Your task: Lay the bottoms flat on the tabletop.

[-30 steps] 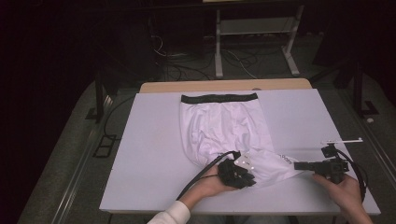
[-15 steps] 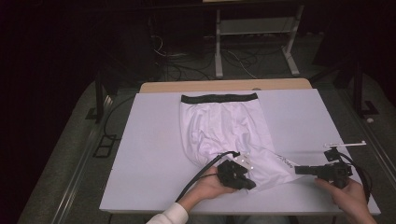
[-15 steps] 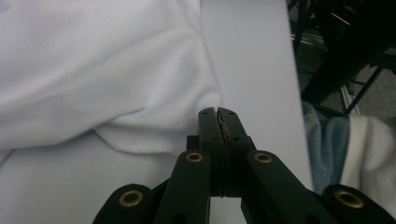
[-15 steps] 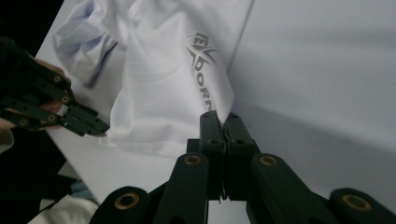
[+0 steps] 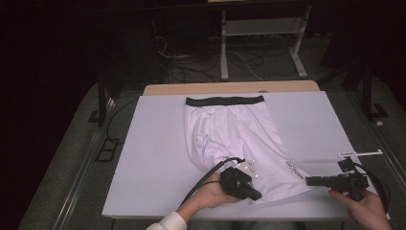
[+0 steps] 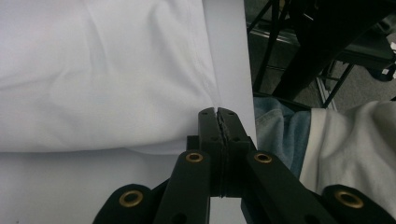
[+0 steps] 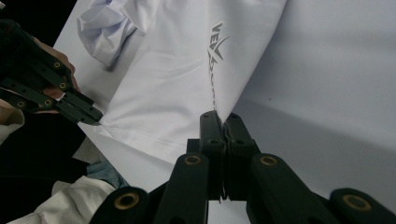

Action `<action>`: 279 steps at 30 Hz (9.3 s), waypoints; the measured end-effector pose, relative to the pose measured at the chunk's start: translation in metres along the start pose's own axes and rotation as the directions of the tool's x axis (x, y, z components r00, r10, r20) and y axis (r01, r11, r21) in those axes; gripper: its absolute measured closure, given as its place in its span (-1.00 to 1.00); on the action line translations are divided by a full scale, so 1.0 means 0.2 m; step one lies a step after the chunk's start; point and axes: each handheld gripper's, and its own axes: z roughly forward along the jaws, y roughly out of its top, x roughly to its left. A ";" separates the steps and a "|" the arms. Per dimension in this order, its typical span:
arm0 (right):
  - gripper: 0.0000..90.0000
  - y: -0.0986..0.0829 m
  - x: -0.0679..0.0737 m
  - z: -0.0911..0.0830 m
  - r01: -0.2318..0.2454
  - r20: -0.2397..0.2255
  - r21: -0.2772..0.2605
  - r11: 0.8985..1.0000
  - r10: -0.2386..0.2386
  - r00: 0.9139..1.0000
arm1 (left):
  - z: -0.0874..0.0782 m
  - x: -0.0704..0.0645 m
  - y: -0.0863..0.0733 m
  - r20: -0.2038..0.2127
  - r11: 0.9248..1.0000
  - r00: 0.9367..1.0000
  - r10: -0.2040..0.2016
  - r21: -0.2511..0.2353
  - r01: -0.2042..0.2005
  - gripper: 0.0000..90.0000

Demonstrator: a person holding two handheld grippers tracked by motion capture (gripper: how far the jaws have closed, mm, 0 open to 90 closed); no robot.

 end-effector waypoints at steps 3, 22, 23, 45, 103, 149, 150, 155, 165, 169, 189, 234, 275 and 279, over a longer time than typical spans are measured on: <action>0.93 -0.01 -0.01 -0.02 -0.007 -0.002 -0.011 1.000 0.007 1.000 | 0.00 0.00 0.01 0.003 1.000 1.000 0.000 -0.004 0.000 0.97; 0.92 -0.03 -0.11 -0.04 -0.097 0.025 0.036 0.995 0.096 0.995 | 0.11 -0.01 0.08 0.073 0.999 0.997 -0.021 0.038 0.018 0.97; 0.92 -0.04 -0.12 -0.04 -0.109 0.027 0.045 0.993 0.108 0.994 | 0.11 0.00 0.08 0.076 0.999 0.997 -0.022 0.043 0.019 0.97; 0.93 -0.04 -0.11 0.00 -0.096 0.085 0.103 0.990 0.087 0.993 | 0.12 0.01 0.04 0.093 0.995 0.995 -0.048 0.087 0.040 0.96; -1.00 0.29 0.32 0.12 0.283 0.072 -0.092 0.955 -0.277 0.958 | -0.53 0.10 -0.17 -0.245 0.948 0.946 -0.210 -0.288 0.136 -1.00; -0.68 0.33 0.69 0.83 0.479 -0.121 0.110 0.871 -0.466 0.876 | -0.73 0.18 -0.53 -0.353 0.877 0.852 -0.386 -0.426 0.221 -1.00; -0.68 0.32 0.69 0.84 0.484 -0.127 0.111 0.868 -0.471 0.873 | -0.73 0.18 -0.53 -0.353 0.877 0.852 -0.388 -0.427 0.222 -1.00; -0.52 0.30 0.72 0.92 0.507 -0.149 0.130 0.852 -0.489 0.859 | -0.73 0.18 -0.54 -0.353 0.874 0.850 -0.392 -0.432 0.223 -1.00; -0.07 0.27 0.78 1.04 0.559 -0.109 0.134 0.818 -0.549 0.829 | -0.73 0.19 -0.55 -0.351 0.867 0.845 -0.403 -0.441 0.231 -1.00; 0.10 0.26 0.82 1.09 0.599 -0.025 0.142 0.788 -0.602 0.798 | -0.73 0.19 -0.56 -0.353 0.868 0.844 -0.404 -0.439 0.232 -1.00; 0.97 0.73 0.80 0.85 0.398 -0.175 -0.022 0.917 -0.396 0.901 | -0.80 0.22 -0.53 -0.338 0.858 0.848 -0.408 -0.459 0.229 -1.00; 0.97 1.02 0.31 1.08 0.076 -0.181 -0.004 0.997 -0.076 0.980 | -0.27 0.37 -0.23 -0.419 0.996 0.907 -0.047 0.047 0.074 0.78; 0.90 0.42 0.37 0.86 0.194 -0.182 0.197 0.961 -0.159 0.970 | -0.53 0.20 -0.56 -0.096 0.981 0.976 -0.195 -0.030 0.193 0.91; 0.94 0.42 0.38 0.87 0.186 -0.184 0.209 0.960 -0.148 0.972 | -0.55 0.23 -0.58 -0.128 0.972 0.964 -0.233 -0.052 0.229 0.80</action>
